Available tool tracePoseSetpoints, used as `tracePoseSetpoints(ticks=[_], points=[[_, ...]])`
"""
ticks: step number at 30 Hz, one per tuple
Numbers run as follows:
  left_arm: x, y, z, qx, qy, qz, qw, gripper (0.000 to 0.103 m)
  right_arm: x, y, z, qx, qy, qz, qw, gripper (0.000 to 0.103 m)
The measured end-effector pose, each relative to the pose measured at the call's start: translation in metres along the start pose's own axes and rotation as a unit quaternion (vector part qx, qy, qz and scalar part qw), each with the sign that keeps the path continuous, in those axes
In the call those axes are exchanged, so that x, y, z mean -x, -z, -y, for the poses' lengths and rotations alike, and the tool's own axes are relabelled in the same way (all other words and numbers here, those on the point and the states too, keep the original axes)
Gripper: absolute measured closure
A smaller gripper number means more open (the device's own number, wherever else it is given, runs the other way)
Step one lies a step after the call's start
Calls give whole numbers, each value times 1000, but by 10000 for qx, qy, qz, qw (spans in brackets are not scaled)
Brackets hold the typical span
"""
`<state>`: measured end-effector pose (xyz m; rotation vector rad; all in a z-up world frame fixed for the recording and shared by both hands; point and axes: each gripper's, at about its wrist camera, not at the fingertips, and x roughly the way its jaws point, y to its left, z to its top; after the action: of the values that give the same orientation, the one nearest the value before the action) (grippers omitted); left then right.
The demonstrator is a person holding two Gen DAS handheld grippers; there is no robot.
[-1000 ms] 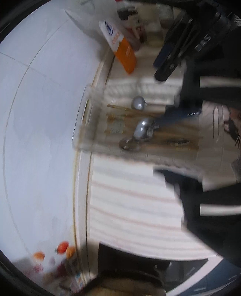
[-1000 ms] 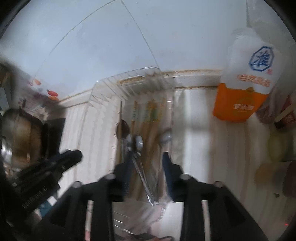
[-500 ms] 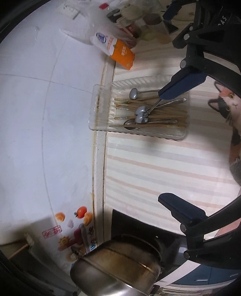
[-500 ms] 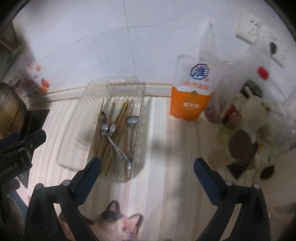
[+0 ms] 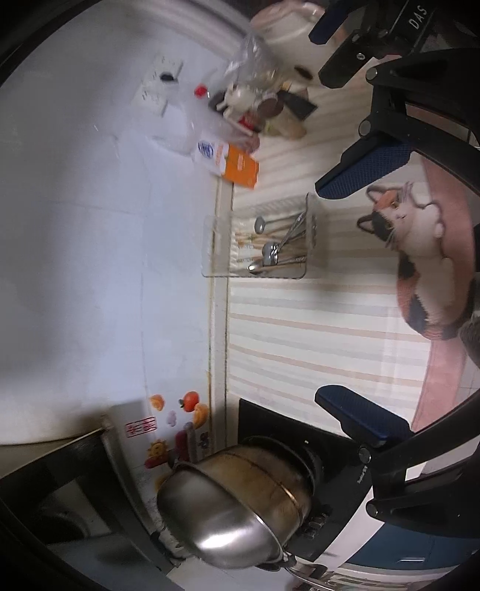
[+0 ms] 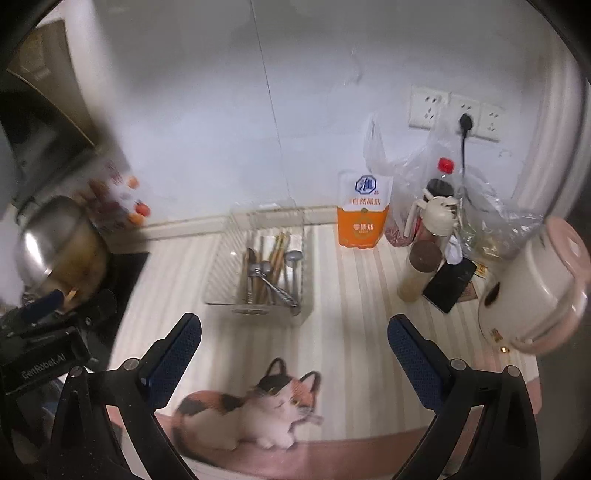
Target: Organize utensils
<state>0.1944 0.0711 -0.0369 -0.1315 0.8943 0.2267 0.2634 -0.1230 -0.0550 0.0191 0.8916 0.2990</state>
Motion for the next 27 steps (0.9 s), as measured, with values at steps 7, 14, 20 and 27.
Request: tracePoseSetpoints(ticks=[7,14,20,27], points=[[72,20,-11,-22,367,179,9992,0,87,29,-7,-78,-151,267,9995,1],[130,34,-10,-54,535,438,9976,0,150,41,-10,85,-269,461,9985,1],[153,44,-3,19,719,487,9962,0,175,42,-3,193,-468,511,9974,0],[160,50,6,81,707,485,9963,0,179,39,7,278,-626,436,9967,0]])
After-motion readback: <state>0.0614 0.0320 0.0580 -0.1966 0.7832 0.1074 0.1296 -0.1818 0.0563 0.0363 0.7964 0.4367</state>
